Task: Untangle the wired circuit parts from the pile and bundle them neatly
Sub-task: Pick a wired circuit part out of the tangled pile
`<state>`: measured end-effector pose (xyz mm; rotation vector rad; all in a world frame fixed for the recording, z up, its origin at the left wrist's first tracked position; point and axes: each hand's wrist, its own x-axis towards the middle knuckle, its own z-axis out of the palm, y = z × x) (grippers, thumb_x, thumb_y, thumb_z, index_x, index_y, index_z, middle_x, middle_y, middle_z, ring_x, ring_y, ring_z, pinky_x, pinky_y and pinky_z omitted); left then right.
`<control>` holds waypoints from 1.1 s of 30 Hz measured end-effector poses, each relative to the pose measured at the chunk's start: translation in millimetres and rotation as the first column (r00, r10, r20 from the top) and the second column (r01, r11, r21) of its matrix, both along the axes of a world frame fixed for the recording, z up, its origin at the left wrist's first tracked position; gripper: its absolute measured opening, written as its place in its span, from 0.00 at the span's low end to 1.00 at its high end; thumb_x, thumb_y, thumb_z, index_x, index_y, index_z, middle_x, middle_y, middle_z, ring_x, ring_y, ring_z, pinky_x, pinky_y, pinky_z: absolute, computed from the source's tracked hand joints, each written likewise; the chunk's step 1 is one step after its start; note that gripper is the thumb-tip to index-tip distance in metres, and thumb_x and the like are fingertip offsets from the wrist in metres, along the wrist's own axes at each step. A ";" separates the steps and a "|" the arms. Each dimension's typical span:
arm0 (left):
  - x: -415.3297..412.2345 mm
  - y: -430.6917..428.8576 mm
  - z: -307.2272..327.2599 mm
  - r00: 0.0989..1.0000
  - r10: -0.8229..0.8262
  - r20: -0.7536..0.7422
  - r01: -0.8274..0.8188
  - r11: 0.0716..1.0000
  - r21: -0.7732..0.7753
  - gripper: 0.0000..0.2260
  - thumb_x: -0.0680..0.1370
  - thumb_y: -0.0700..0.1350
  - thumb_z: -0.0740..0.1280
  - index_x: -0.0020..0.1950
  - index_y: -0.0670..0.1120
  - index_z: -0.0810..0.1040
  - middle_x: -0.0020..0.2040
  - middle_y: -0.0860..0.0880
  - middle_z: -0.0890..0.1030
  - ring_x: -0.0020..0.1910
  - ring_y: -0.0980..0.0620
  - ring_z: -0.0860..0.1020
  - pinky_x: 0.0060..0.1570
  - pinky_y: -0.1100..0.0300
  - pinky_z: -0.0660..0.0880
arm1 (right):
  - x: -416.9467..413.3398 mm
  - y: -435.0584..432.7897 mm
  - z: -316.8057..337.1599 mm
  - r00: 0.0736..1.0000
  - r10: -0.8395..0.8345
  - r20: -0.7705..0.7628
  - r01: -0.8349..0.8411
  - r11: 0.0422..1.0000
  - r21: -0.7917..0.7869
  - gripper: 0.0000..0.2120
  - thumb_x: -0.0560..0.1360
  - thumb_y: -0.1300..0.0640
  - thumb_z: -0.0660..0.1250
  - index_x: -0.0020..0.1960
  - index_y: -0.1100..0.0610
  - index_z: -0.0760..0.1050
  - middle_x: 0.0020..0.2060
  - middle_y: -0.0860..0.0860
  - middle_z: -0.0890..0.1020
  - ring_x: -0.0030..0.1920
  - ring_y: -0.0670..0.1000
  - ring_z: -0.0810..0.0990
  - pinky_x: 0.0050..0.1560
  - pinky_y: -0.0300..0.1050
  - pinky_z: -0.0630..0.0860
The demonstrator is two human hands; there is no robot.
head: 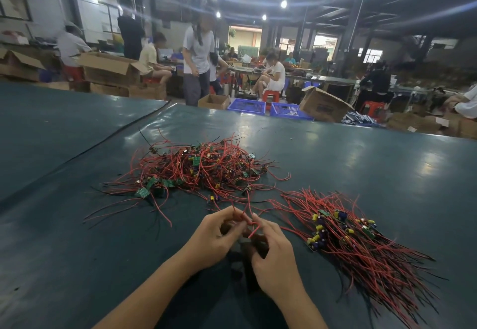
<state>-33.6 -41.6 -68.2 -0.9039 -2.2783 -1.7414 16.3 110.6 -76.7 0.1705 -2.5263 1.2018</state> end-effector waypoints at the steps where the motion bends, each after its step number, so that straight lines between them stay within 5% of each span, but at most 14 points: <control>1: 0.1 0.6 0.6 1.000 -0.014 0.006 0.014 1.000 0.000 0.05 0.79 0.39 0.66 0.52 0.46 0.80 0.47 0.52 0.84 0.48 0.50 0.82 0.53 0.51 0.79 | -0.4 0.6 0.7 1.000 0.000 0.009 0.001 1.000 -0.012 0.24 0.75 0.64 0.71 0.69 0.52 0.74 0.57 0.41 0.78 0.57 0.38 0.77 0.60 0.30 0.71; 8: 0.0 2.3 -0.9 0.995 0.063 -0.080 -0.062 0.998 0.010 0.11 0.80 0.37 0.65 0.59 0.48 0.80 0.45 0.53 0.84 0.43 0.54 0.83 0.47 0.63 0.78 | -3.7 1.9 0.6 0.995 -0.099 -0.009 0.099 0.995 -0.033 0.11 0.76 0.64 0.69 0.57 0.55 0.82 0.45 0.42 0.79 0.46 0.37 0.77 0.48 0.23 0.69; 12: -5.2 -4.9 -1.7 0.948 0.241 -0.209 -0.250 0.968 -0.018 0.14 0.80 0.38 0.64 0.63 0.51 0.78 0.45 0.59 0.82 0.37 0.53 0.80 0.41 0.59 0.78 | -7.0 6.8 0.7 0.966 -0.258 -0.018 0.244 0.932 -0.267 0.10 0.77 0.62 0.69 0.58 0.57 0.81 0.46 0.46 0.79 0.45 0.42 0.78 0.45 0.25 0.71; 16: -15.2 -17.3 -7.7 0.855 0.407 -0.322 -0.493 0.832 -0.255 0.13 0.81 0.41 0.62 0.65 0.46 0.79 0.50 0.55 0.82 0.46 0.55 0.77 0.51 0.56 0.74 | -8.8 7.7 7.0 0.969 -0.240 0.056 0.219 0.734 -0.642 0.06 0.77 0.63 0.69 0.50 0.54 0.82 0.39 0.51 0.85 0.40 0.48 0.83 0.42 0.35 0.79; 19: -18.6 -21.3 -11.3 0.856 0.420 -0.301 -0.517 0.702 -0.491 0.16 0.82 0.44 0.58 0.69 0.49 0.75 0.62 0.53 0.77 0.60 0.51 0.72 0.61 0.56 0.66 | -5.7 4.1 16.3 0.969 -0.246 -0.002 0.155 0.616 -0.773 0.10 0.77 0.67 0.68 0.42 0.54 0.84 0.33 0.52 0.85 0.34 0.46 0.83 0.37 0.35 0.79; 22: -13.7 -18.4 -7.8 0.831 0.413 -0.373 -0.556 0.623 -0.551 0.18 0.80 0.45 0.60 0.70 0.52 0.73 0.65 0.56 0.75 0.63 0.52 0.71 0.64 0.56 0.61 | -2.3 2.7 25.0 0.966 -0.254 -0.050 0.096 0.531 -0.842 0.11 0.76 0.64 0.69 0.39 0.54 0.86 0.35 0.54 0.86 0.35 0.48 0.84 0.36 0.35 0.79; 27: -1.2 -7.0 4.8 0.792 0.287 -0.539 -0.511 0.794 -0.329 0.08 0.74 0.47 0.69 0.51 0.48 0.82 0.44 0.56 0.82 0.44 0.53 0.80 0.48 0.56 0.74 | 3.1 2.4 36.1 0.982 -0.186 0.031 0.079 0.260 -0.962 0.06 0.69 0.57 0.71 0.38 0.57 0.86 0.37 0.56 0.86 0.37 0.51 0.86 0.35 0.39 0.81; 30: 3.4 0.9 4.7 0.838 0.375 -0.397 -0.472 0.863 -0.181 0.04 0.75 0.50 0.69 0.45 0.50 0.80 0.36 0.58 0.80 0.35 0.60 0.78 0.40 0.64 0.73 | 5.0 4.0 41.0 0.992 -0.062 0.109 0.114 0.070 -0.991 0.08 0.69 0.57 0.71 0.38 0.61 0.86 0.38 0.58 0.86 0.37 0.52 0.86 0.32 0.39 0.80; 33: -0.6 3.4 12.3 0.886 0.401 0.233 -0.446 0.876 0.187 0.03 0.75 0.43 0.72 0.44 0.47 0.80 0.35 0.51 0.82 0.30 0.56 0.79 0.33 0.64 0.75 | 6.4 6.8 41.8 0.984 0.026 0.177 0.177 -0.003 -0.984 0.08 0.75 0.59 0.69 0.46 0.64 0.82 0.41 0.59 0.86 0.37 0.51 0.86 0.31 0.38 0.80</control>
